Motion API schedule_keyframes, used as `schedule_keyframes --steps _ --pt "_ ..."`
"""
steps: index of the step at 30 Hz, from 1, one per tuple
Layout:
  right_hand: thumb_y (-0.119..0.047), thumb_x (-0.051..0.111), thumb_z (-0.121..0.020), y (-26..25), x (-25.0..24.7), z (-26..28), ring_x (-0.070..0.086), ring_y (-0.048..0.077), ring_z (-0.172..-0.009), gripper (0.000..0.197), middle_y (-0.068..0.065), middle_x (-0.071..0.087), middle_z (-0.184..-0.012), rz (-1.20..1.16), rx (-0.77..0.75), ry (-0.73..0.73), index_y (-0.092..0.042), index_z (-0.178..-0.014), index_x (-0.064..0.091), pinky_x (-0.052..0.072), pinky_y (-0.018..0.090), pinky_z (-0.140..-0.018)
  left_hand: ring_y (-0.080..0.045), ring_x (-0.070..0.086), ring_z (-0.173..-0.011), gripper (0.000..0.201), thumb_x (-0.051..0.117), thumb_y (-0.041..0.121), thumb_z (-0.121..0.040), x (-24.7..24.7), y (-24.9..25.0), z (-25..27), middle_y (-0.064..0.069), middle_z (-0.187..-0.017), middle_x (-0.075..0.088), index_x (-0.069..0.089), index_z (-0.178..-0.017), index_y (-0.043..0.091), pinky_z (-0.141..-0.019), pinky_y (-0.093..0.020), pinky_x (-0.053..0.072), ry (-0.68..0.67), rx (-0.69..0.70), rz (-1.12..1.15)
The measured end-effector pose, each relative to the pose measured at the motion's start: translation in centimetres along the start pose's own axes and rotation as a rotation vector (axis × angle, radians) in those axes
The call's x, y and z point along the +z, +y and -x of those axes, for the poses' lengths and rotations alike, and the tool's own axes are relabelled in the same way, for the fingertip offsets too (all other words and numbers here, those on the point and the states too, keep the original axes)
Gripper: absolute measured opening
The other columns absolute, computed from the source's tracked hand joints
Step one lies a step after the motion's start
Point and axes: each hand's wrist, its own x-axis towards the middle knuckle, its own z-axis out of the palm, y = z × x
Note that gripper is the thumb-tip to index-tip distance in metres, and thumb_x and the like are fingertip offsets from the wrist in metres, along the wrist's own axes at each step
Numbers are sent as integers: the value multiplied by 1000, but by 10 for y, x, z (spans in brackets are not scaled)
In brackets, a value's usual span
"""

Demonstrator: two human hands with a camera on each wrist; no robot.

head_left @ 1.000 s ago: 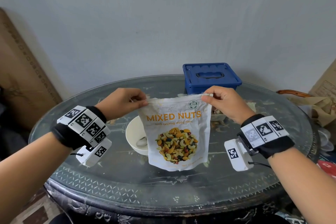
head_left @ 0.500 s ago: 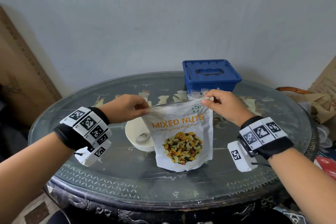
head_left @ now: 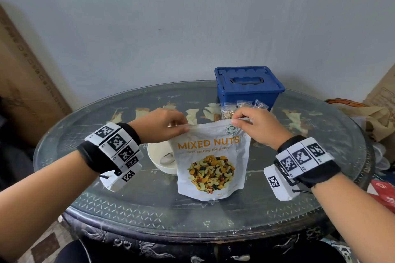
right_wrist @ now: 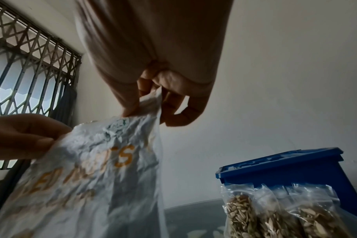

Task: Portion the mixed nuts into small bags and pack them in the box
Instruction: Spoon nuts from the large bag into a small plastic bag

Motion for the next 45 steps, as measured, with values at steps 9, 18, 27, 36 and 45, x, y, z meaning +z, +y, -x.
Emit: schedule_keyframes --steps 9,18,27,36,45 --pt "-38 50 -92 -13 -1 -2 51 7 -93 20 -15 62 -97 425 -120 -45 -25 -98 65 27 33 -88 -16 50 -71 16 56 16 -91 9 8 -5 2 -79 57 64 -86 4 -61 -10 34 142 81 32" --pt "-34 49 -94 -28 10 -9 53 12 -94 14 -18 52 -84 453 -165 -48 -26 -90 60 18 32 -77 -11 50 -80 20 52 24 -93 7 35 -21 7 -85 53 64 -99 10 -73 -20 38 49 81 -5" --pt "-41 44 -95 -34 9 -6 52 10 -99 25 -14 60 -102 518 -185 -64 -26 -106 60 24 34 -83 -12 52 -75 20 57 24 -91 15 34 -21 6 -80 56 69 -93 8 -72 -25 44 162 103 33" --pt "-34 60 -89 -23 10 -4 58 12 -79 20 -17 55 -80 212 -206 -126 -17 -90 70 42 48 -90 -6 50 -75 21 60 24 -89 15 23 -6 1 -90 65 72 -100 11 -66 -2 35 137 132 87" --pt "-32 60 -89 -22 10 -2 60 13 -78 18 -9 68 -83 245 -222 -62 -19 -88 72 31 36 -91 2 50 -65 14 66 18 -85 17 26 -10 6 -79 64 74 -86 7 -64 -2 38 205 146 140"
